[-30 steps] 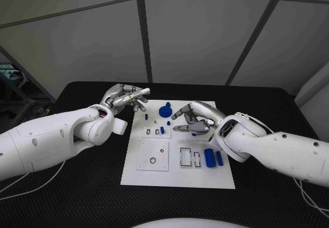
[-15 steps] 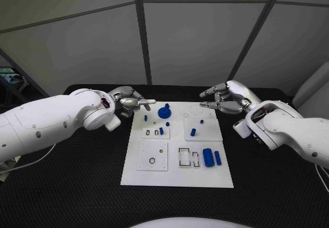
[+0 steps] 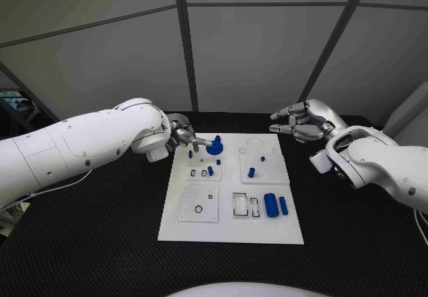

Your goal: Assemble the parts on the task board

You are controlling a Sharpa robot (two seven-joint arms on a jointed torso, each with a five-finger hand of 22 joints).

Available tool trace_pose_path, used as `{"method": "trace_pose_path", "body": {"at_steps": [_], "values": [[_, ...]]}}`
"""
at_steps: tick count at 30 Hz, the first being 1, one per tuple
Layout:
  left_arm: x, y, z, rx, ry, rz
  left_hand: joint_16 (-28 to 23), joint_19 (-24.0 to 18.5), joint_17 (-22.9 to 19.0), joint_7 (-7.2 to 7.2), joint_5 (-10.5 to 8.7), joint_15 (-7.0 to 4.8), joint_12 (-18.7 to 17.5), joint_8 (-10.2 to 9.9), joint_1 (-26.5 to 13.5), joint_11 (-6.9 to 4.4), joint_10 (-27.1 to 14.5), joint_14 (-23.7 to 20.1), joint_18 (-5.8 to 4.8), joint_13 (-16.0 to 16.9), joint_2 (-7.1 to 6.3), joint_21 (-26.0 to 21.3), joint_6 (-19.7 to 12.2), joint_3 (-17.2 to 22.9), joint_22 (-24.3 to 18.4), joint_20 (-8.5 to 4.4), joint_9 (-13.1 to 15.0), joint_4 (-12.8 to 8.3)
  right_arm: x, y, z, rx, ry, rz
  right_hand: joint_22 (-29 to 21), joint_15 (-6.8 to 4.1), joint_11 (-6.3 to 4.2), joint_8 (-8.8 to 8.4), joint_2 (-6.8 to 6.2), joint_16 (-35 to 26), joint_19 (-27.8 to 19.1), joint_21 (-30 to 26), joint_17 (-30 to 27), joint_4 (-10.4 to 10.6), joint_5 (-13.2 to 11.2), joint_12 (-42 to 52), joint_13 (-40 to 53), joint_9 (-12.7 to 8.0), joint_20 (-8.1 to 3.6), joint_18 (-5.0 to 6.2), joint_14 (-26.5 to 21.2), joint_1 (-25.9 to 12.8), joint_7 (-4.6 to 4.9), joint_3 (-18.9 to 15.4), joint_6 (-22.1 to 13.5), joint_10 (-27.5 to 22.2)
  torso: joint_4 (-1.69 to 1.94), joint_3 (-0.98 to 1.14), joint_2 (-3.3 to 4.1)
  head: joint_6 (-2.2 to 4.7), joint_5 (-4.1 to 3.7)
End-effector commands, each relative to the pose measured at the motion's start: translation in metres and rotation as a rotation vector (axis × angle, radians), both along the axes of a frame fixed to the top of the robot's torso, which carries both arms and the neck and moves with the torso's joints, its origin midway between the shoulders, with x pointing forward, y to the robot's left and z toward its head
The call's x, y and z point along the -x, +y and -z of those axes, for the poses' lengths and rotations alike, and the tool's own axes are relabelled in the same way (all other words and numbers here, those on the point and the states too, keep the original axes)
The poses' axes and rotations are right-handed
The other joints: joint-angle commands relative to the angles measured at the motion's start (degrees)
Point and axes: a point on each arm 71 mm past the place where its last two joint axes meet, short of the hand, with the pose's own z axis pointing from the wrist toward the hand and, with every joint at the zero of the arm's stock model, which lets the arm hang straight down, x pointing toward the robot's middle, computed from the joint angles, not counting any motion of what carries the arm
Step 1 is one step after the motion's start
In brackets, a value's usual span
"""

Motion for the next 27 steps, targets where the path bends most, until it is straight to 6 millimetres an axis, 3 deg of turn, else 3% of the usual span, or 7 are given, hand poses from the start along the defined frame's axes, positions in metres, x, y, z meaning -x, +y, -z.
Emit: {"method": "trace_pose_path", "body": {"at_steps": [1, 12, 27], "values": [[0.001, -0.002, 0.005, -0.122, 0.032, 0.011, 0.0, 0.3, 11.9, -0.05, -0.05, -0.47, 0.4, 0.7, -0.3, -0.39, 0.2, 5.1, -1.17, 0.1, 0.04, 0.2, -0.6, -0.2, 0.1, -0.2, 1.0, 0.5, -0.002, 0.001, 0.0, -0.001, 0.014, 0.013, -0.1, -0.34, -0.17, 0.16, -0.07, -0.2, -0.3, -0.4, 0.5, 0.2, 0.3, -0.3, -0.1, -0.1, -0.13, 1.12, 2.3, -0.4, -0.06, -0.4, -0.4, -0.4, 0.13, -0.08, 0.02, -0.22, -0.25], [0.006, -0.023, 0.019, -0.166, 0.066, 0.077, -0.1, -0.3, 11.9, -0.07, -0.04, -0.49, -0.4, 1.1, -0.2, -0.41, -0.4, 5.1, -0.96, -0.9, -0.02, -0.2, -0.8, -0.3, -0.9, -0.23, 1.5, 0.6, -0.005, 0.007, 0.001, 0.013, 0.014, 0.007, -0.6, -0.34, -0.16, 0.21, -0.08, -0.5, -0.6, -0.7, 0.2, 0.2, 0.7, -0.5, -0.4, -0.1, -0.14, 1.21, 2.2, -0.4, -0.05, -0.5, -0.5, -0.6, 0.06, -0.12, 0.11, -0.47, -0.34], [0.008, -0.038, 0.021, -0.154, 0.059, 0.115, -0.1, -0.8, 11.9, -0.05, -0.01, -0.49, -1.1, 1.5, 0.4, -0.4, -1.0, 5.1, -0.83, -1.6, 0.36, -0.6, -1.4, -0.2, -1.6, -0.24, 2.5, 0.5, -0.008, 0.01, 0.003, 0.021, 0.02, 0.008, -1.0, -0.34, -0.16, 0.25, -0.05, -0.7, -0.7, -0.9, -0.1, 0.3, 1.0, -0.7, -0.7, -0.1, -0.14, 1.27, 2.1, -0.4, -0.05, -0.6, -0.6, -0.8, 0.11, -0.09, 0.09, -0.95, -0.32]]}}
